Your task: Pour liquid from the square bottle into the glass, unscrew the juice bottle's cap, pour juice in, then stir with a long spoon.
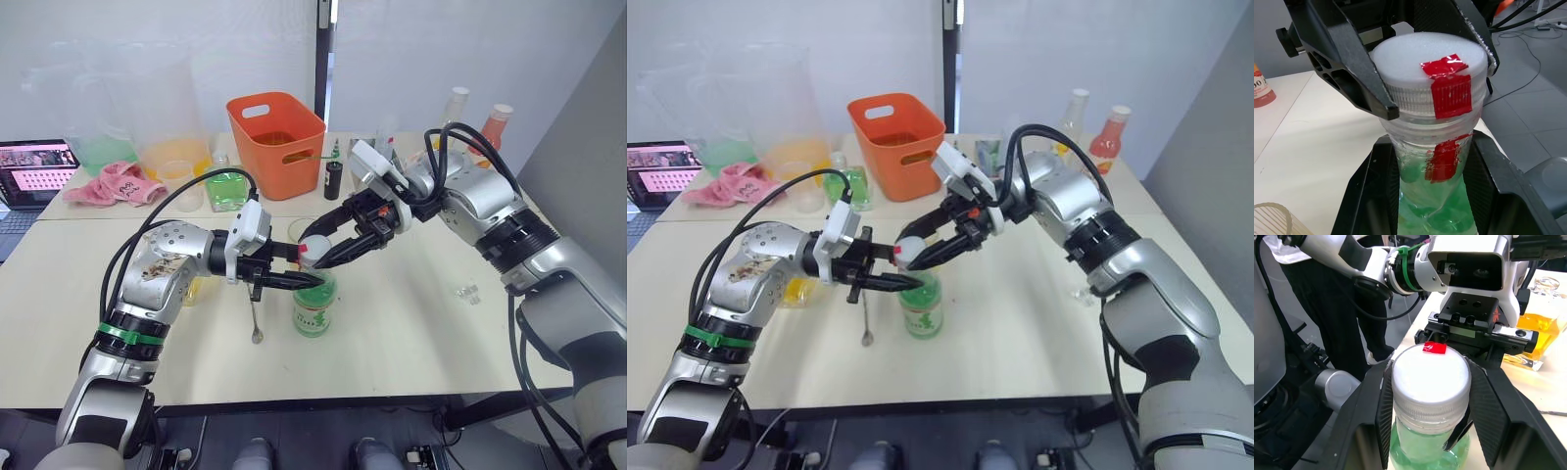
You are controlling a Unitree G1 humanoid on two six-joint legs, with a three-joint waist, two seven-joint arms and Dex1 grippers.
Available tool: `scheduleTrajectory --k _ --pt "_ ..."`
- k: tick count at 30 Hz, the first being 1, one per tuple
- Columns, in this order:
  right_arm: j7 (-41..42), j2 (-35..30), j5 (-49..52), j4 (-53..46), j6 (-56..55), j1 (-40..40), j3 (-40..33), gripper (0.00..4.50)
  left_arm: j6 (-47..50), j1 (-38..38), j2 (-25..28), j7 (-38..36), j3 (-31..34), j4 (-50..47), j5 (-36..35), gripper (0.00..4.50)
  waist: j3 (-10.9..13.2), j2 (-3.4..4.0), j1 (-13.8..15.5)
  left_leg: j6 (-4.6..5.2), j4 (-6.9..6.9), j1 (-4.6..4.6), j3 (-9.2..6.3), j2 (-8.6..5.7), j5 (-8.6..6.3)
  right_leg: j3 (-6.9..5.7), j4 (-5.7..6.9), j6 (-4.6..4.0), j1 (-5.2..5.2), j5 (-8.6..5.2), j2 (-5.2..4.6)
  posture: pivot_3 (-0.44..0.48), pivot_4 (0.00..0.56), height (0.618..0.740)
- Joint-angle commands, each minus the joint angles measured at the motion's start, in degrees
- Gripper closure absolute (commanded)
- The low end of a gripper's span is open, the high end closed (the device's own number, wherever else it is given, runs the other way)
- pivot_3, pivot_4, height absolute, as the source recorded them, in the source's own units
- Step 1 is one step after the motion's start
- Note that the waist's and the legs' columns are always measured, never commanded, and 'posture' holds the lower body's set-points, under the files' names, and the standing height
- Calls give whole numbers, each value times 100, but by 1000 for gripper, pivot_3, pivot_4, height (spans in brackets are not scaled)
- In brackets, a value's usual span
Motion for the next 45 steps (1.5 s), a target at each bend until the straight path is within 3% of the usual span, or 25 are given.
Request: scheduleTrajectory --k 1,17,27,31,36,40,45 --pt "261 19 20 -41 -22 20 111 2823 85 81 145 143 101 10 146 3117 0 0 2 0 0 0 0 0 0 0 0 0 0 0 0 0 150 739" --pt "261 -76 502 -802 537 -63 -1006 2823 75 158 183 51 83 8 158 3117 5 5 21 0 0 -34 1 -1 0 0 0 0 -33 1 -2 0 150 739" --pt "261 74 269 -877 673 51 -1571 2823 75 133 165 17 61 33 168 3117 5 5 16 0 1 -29 0 -1 0 1 6 -1 -30 1 0 0 150 739" --pt "176 -145 30 -1064 908 341 -2160 2823 69 131 142 27 47 15 169 3117 5 5 32 0 2 -29 0 -1 0 1 5 -1 -29 1 0 0 150 739" --pt "-1156 -863 -114 -2428 1720 1579 -3347 2823 41 107 90 39 66 52 144 3117 5 4 109 0 5 -32 0 -2 0 1 3 -1 -24 1 -3 0 150 739" --pt "-3322 -1424 139 -4463 2814 3596 -4681 2823 8 75 16 54 80 111 126 3117 4 3 125 0 4 -32 -1 -2 0 0 3 -1 -21 1 -2 0 150 739" --pt "-5149 -1290 -205 -5903 3415 5437 -5416 2823 -9 66 -15 54 92 145 116 3117 2 3 85 0 5 -7 6 -8 0 26 2 1 -6 0 0 0 150 739"
